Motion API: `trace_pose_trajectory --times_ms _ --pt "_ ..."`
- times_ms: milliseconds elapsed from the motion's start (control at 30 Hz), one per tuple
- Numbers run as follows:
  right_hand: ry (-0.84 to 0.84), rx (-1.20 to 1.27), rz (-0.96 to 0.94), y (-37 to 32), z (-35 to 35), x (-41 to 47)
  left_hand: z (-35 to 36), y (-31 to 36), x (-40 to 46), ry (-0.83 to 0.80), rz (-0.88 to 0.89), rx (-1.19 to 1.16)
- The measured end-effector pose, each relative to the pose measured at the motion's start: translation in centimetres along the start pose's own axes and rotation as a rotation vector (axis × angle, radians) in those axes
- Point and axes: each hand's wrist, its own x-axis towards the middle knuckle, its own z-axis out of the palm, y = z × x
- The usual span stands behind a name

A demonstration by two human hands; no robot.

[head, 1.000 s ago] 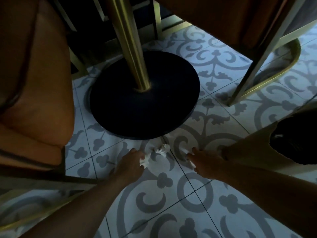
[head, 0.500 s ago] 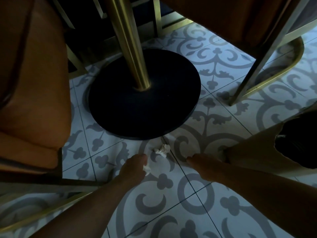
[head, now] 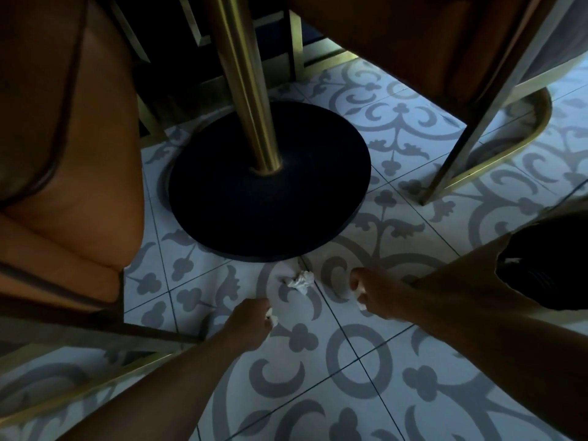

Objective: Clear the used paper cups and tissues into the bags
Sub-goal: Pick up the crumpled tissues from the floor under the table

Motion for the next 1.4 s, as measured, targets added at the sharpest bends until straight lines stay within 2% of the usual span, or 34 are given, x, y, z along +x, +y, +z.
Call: trace_pose_trajectory --times_ms 100,167,233,300,400,500,633,700,833,933,1000,1133,1400 --pt "0.053 0.146 -0.023 -0.6 -0.4 0.2 -0.9 0.5 0.5 0.006 -0.046 -0.152" --pt "0.086 0.324 -0.028 -1.5 -0.9 0.1 -1.7 1.3 0.8 -0.032 -0.163 -0.456" --pt "0.099 0.452 -0.035 -2.9 -1.3 -0.1 -2.3 2.3 1.1 -0.087 -0.297 -0.927" --pt "0.097 0.477 -0.063 -4.2 -1.4 -0.2 -3.1 3.7 1.0 -0.18 -0.322 -1.293" --pt "0.125 0.416 -0.125 -6.2 -1.0 -0.2 -3.9 5.6 0.7 -0.251 -0.305 -1.446" --pt "0.137 0.324 -0.143 -7.8 -0.7 -0.4 -4.6 7.1 0.2 -0.342 -0.289 -1.478" --pt "0.184 0.314 -0.101 -8.7 -0.1 -0.4 -5.4 7.7 0.1 -0.453 -0.357 -1.578" --pt "0.196 0.266 -0.121 -9.1 0.0 -0.3 -5.5 7.5 0.0 -0.456 -0.342 -1.516" --pt "0.151 0.201 -0.243 -9.8 0.1 0.0 -5.2 6.4 -0.3 -0.272 -0.296 -1.349" --pt "0.12 0.201 -0.256 -9.4 0.7 0.9 -5.0 4.1 -0.1 -0.093 -0.374 -1.232" --pt "0.156 0.182 -0.243 -8.4 0.9 1.5 -5.1 2.5 0.0 -0.016 -0.439 -1.219" --pt "0.173 -0.018 -0.269 -6.6 1.5 2.8 -5.5 0.7 -0.1 0.037 -0.506 -1.328" --pt "0.033 -0.504 -0.453 -6.8 3.6 4.8 -5.7 0.1 0.2 0.045 -0.491 -1.357"
